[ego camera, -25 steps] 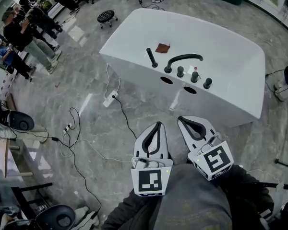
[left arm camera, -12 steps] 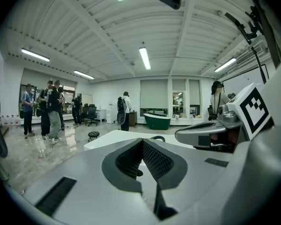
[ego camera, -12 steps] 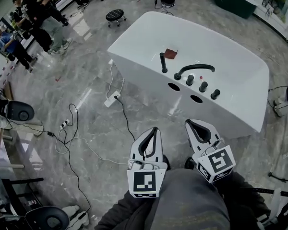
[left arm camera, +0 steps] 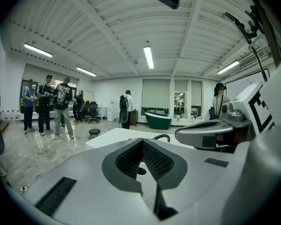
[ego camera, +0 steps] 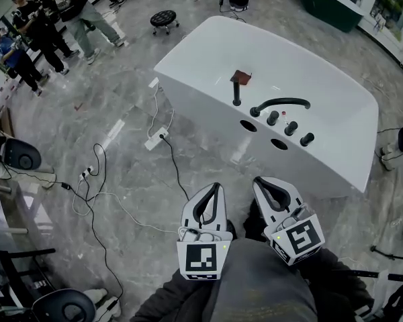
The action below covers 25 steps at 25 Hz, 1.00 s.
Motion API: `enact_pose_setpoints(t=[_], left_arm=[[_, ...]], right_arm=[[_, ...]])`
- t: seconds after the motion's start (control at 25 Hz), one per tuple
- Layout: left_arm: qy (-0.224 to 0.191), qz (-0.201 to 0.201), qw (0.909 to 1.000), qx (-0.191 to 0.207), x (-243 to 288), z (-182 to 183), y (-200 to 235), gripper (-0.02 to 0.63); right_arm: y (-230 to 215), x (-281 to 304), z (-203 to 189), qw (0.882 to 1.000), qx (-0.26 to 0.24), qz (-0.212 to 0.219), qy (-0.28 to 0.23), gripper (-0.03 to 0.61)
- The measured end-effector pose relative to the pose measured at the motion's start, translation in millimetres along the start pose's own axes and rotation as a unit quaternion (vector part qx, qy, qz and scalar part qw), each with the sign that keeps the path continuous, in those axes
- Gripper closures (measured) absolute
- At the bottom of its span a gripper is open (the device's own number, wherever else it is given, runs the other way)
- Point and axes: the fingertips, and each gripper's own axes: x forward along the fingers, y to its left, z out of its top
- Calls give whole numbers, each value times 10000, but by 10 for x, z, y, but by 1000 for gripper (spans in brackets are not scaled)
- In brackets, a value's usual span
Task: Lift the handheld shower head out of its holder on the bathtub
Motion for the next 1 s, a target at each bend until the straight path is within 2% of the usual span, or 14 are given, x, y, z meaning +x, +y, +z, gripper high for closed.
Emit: enact_pose_setpoints(t=[0.24,0.6,1.0], left_arm=[[173,-62,9998,101,272,-63,9,609],[217,0,9996,192,1125,234,57,609],[-159,254,9991,293,2068,602,145,611]], right_arm=[[-237,201,-41,9999,85,-79,-53,577],[-984,712,26,9998,180,-75,-18,577],[-1832,1235,301,9976,-286,-132,-614,577]])
